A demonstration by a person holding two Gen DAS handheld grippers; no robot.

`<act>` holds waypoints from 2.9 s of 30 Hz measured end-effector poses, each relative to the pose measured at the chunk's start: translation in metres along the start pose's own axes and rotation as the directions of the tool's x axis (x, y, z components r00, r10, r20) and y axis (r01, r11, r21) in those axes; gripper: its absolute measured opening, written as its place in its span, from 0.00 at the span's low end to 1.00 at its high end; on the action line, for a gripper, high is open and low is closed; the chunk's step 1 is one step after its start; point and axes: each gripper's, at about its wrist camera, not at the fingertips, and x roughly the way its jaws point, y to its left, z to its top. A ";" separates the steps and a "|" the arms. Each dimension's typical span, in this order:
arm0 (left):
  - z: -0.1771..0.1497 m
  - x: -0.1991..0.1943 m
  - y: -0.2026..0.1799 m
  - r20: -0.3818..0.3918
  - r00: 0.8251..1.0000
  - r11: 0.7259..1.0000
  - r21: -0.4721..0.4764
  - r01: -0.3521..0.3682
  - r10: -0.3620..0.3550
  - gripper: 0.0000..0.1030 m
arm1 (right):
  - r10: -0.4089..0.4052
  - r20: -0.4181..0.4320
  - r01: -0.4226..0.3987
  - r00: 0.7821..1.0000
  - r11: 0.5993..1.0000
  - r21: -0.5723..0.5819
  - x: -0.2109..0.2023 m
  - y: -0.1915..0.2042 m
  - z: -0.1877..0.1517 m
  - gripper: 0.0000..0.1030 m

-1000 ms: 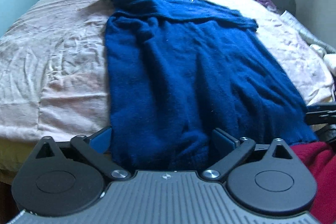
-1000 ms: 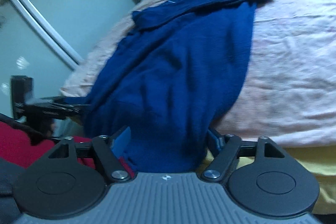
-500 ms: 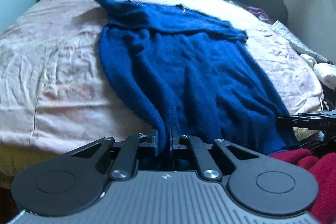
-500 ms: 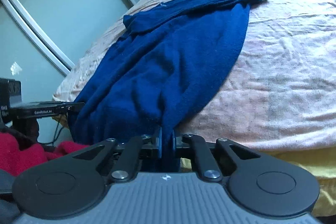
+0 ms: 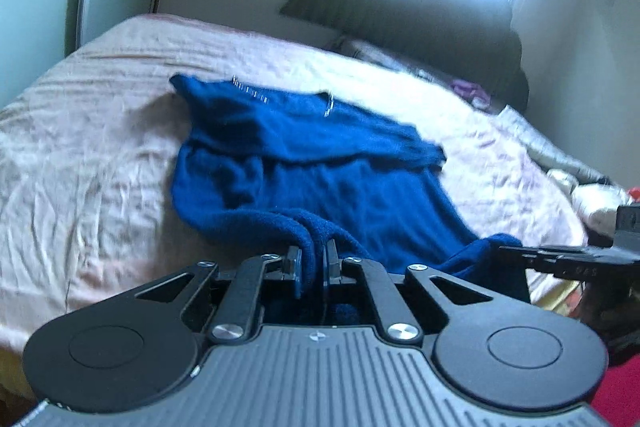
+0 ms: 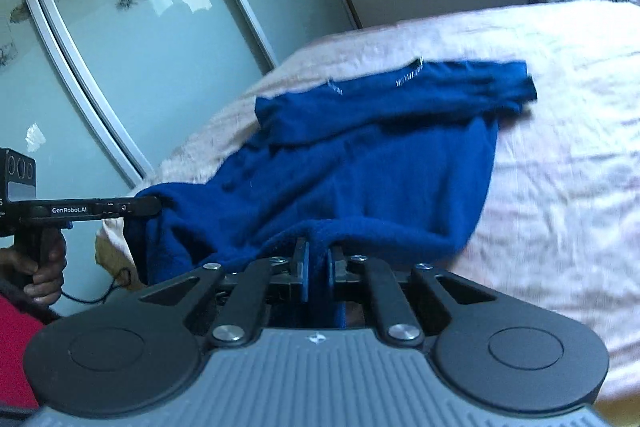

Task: Fold small clothes
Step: 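Grasp the sweater hem with both grippers, then lift the hem with both grippers and fold it toward the collar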

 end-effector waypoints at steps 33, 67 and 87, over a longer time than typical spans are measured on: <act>0.063 0.011 -0.004 0.195 0.981 0.996 -0.083 0.024 -0.008 0.08 | -0.045 0.334 0.028 0.941 0.998 0.056 0.008 -0.021 0.051 0.08; 0.151 0.114 0.031 0.183 0.981 0.989 -0.142 -0.038 0.064 0.08 | -0.146 0.421 0.070 0.896 0.979 0.191 0.096 -0.083 0.134 0.08; 0.169 0.208 0.080 0.038 0.990 0.965 -0.230 -0.124 0.136 0.08 | -0.192 0.300 0.122 0.934 0.964 0.238 0.166 -0.133 0.158 0.08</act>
